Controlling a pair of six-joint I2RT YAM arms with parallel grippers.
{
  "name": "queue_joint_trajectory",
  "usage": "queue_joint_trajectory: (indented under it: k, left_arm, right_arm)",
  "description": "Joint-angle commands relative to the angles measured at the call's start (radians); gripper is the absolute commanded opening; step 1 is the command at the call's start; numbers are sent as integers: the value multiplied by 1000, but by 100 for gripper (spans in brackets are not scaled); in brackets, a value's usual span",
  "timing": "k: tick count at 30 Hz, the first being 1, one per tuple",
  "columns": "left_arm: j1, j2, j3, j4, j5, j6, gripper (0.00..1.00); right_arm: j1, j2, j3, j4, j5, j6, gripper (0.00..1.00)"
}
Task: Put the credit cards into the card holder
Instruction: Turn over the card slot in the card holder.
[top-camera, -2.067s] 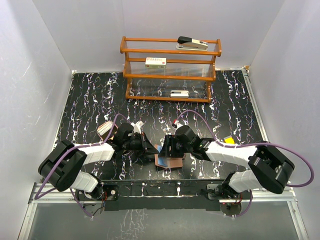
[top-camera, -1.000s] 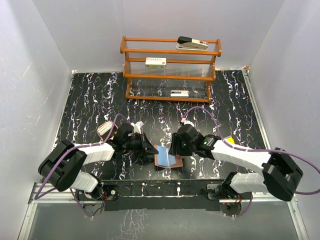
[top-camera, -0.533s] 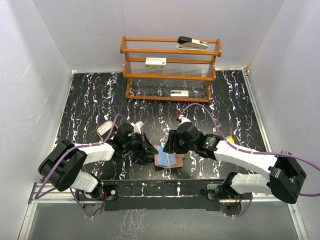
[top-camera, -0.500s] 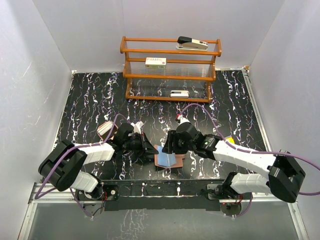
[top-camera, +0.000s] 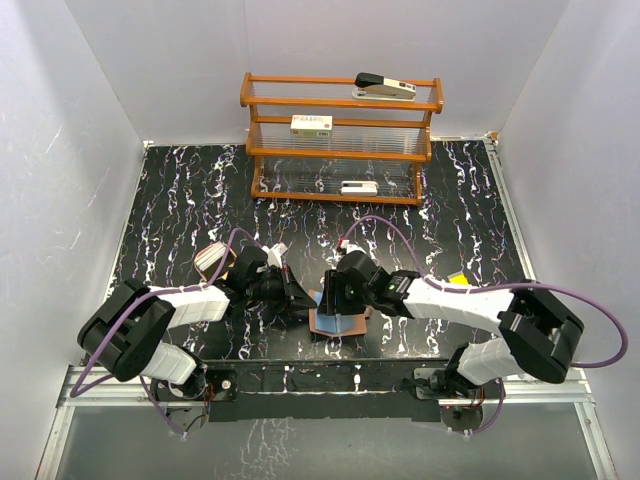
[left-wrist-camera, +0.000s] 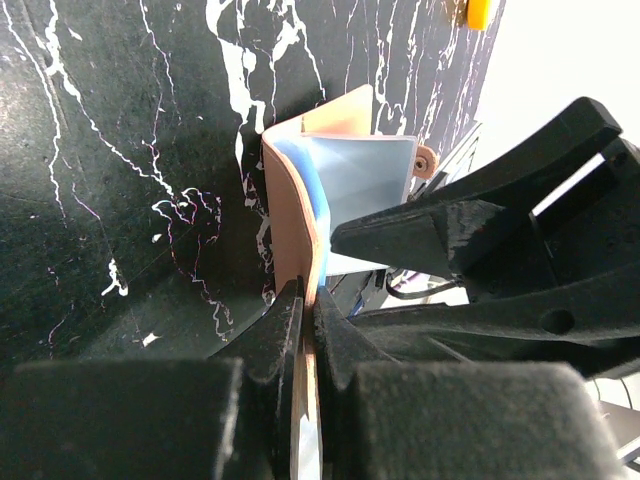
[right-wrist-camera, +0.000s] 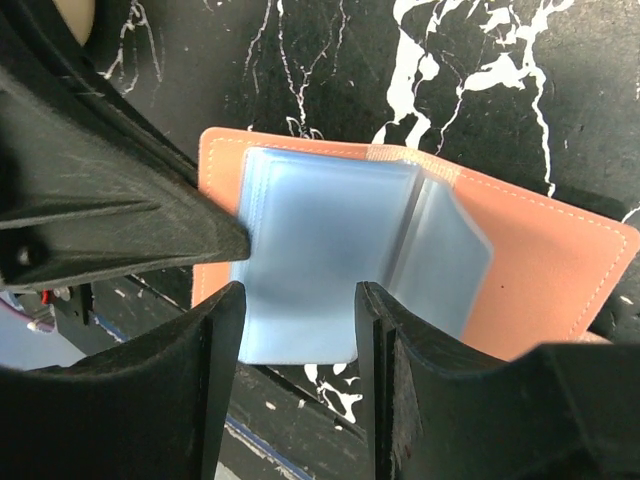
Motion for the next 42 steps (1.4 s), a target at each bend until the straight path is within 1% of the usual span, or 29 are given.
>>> queue_joint_trajectory:
  k: [1,7,14,17,18,20,22,27,33,38,42]
  left_arm:
    - [-4,-2,-2,22,4,-1,0]
    - [-4,-2,5,0,0,12,0]
    - [-4,1,8,2,3,12,1]
    - [-4,3,14,-2,-1,14,20]
    - [-4,4,13,-3,-3,16,25]
    - [-4,7,12,-4,-5,20,33]
    - [-4,14,18,-19,-11,34,35]
    - [-4,38,19,-15,-14,36,29]
    - [-4,20,20,-8,-11,27,1]
    - [-4,2,26,12,11,-3,0]
    - [-4,-16,53,-67,0,15,0]
  right_arm:
    - [4,39,-13,69,9,-6,45]
    - [5,60,-22,52,45,-6,45]
    - [5,43,-33,32,72,-6,44]
    - [5,52,-34,32,72,-5,44]
    - [5,55,-35,34,72,-5,44]
    - [5,61,-40,38,72,-2,44]
    - [5,64,-43,43,71,-4,44]
    - [4,64,-54,44,74,-3,43]
    - [5,52,-63,21,100,-3,43]
    - [5,16,-32,-77,153,-10,43]
    - [4,-38,32,-196,207,-9,43]
